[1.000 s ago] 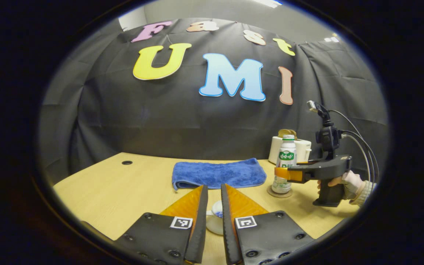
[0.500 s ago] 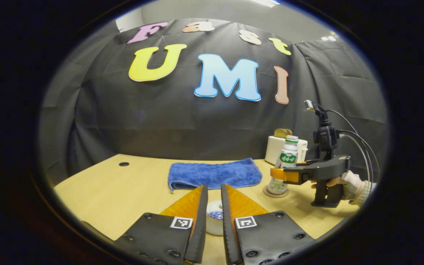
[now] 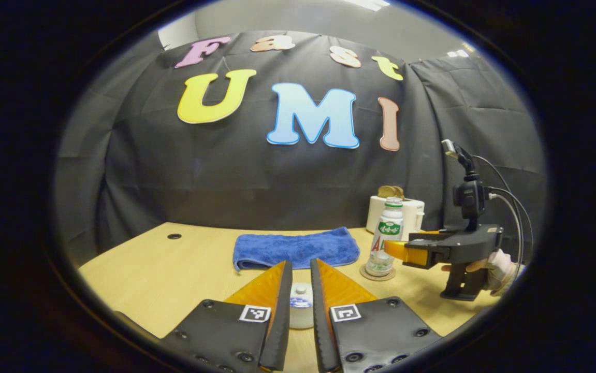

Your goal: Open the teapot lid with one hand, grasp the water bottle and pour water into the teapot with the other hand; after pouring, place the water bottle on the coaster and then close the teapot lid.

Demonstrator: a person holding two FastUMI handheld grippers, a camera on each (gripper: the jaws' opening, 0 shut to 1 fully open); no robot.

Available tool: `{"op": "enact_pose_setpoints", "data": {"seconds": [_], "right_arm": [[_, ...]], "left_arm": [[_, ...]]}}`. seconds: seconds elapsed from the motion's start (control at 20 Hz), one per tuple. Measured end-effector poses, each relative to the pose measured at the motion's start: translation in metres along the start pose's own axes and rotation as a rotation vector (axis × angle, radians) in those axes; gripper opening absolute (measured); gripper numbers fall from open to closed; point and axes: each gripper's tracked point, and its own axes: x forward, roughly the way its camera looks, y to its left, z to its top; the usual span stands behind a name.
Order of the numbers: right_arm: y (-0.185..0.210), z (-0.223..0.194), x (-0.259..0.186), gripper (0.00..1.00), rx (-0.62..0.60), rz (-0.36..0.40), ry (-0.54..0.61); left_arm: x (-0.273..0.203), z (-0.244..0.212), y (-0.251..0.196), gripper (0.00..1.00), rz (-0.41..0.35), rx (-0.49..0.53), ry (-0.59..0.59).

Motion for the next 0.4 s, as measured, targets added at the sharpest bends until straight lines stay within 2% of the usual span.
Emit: {"op": "enact_pose_setpoints", "data": {"seconds": [0.25,0.4], "right_arm": [[0.007,0.023,-0.079,0.99,-0.025,-0.034,-0.116],[0.015,0.019,-0.113,0.99,-0.014,-0.046,-0.151]], "left_arm": [[-0.036,0.017,-0.024,0.32,0.006,0.008,-0.036],[-0.048,0.012,-0.042,0.32,0.008,0.010,-0.052]]}}
